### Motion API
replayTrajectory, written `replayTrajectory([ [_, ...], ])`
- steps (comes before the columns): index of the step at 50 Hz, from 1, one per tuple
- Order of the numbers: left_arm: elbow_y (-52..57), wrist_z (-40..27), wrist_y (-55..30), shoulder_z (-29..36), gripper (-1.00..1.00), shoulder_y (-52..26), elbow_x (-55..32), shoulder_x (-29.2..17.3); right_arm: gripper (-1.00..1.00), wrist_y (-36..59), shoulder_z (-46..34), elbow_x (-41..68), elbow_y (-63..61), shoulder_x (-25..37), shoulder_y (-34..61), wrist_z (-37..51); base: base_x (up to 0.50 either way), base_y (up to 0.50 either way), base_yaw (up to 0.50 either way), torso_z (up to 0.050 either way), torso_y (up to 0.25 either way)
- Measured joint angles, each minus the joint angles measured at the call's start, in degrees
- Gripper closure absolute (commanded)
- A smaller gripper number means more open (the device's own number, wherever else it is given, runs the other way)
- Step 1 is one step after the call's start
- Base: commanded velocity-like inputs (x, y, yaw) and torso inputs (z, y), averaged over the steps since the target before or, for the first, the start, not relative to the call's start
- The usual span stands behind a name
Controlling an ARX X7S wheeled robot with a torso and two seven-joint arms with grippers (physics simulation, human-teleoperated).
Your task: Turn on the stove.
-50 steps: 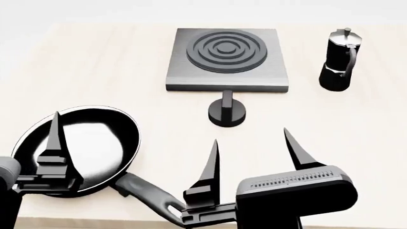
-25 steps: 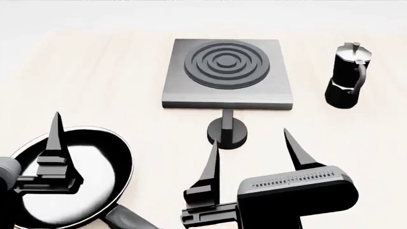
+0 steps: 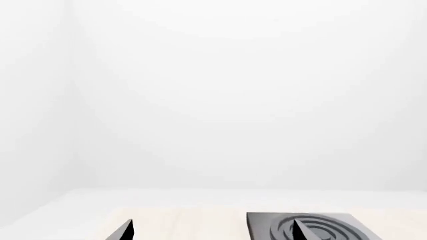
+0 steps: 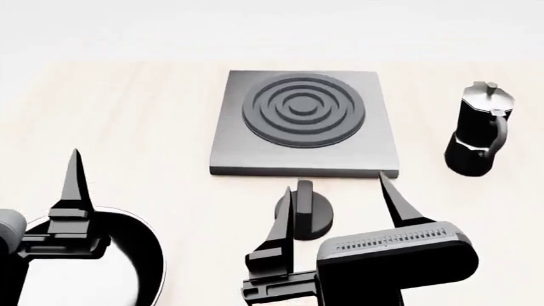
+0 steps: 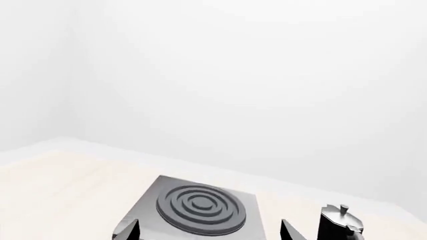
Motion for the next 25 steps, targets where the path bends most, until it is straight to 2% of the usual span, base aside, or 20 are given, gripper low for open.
replayTrajectory([
  [25,-0.6,-0.5,0.4,0.3,-1.00,-0.2,-0.5,-0.4,-1.00,-0.2,-0.2,0.6,0.3,0.3,0.2,0.6,0.26,0.00,0.00,0.000,0.001],
])
